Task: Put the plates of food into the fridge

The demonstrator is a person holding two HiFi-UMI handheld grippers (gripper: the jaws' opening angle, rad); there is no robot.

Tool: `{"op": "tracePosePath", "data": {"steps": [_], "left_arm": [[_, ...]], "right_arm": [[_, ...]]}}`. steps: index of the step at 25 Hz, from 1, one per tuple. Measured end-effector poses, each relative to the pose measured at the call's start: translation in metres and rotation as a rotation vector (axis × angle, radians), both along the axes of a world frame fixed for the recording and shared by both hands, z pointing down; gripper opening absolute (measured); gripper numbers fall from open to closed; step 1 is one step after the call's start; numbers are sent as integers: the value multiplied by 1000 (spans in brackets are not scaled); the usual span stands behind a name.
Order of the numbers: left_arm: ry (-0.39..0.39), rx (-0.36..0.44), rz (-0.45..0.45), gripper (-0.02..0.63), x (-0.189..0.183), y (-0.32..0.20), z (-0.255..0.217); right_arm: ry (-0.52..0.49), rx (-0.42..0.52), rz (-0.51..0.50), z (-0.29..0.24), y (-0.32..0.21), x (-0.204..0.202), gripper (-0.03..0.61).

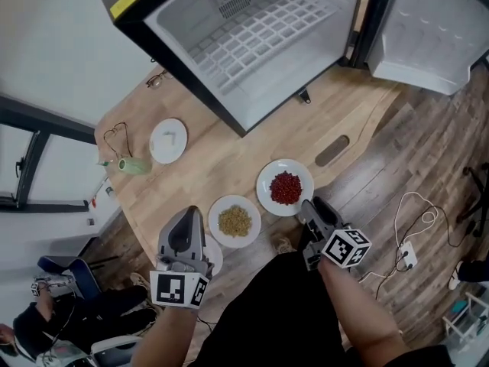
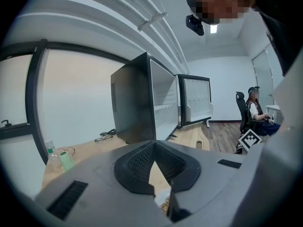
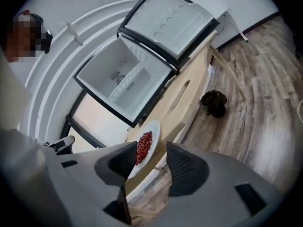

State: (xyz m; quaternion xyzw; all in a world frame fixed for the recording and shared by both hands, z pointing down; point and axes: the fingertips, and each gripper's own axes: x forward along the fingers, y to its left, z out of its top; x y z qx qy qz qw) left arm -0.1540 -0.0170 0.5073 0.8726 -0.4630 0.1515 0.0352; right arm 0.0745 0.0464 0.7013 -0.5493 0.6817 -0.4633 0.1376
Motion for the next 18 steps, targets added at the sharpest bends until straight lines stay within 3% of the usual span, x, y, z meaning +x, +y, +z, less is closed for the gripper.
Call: {"op": "tracePosePath", "data": {"steps": [9, 11, 13, 18], "left_arm": [[-7, -6, -26, 3, -17, 4, 8], [-2, -7, -31, 3, -22, 4, 9], [6, -10, -38, 3, -26, 4, 10], [16, -20, -54, 3, -30, -1, 11]], "right_arm": [[-112, -37, 30, 20, -8, -11, 194], [-114, -35, 30, 16, -9, -12, 157], [-118, -41, 42, 14, -11, -12, 78], [-189, -58, 105, 3, -18, -2, 44]]}}
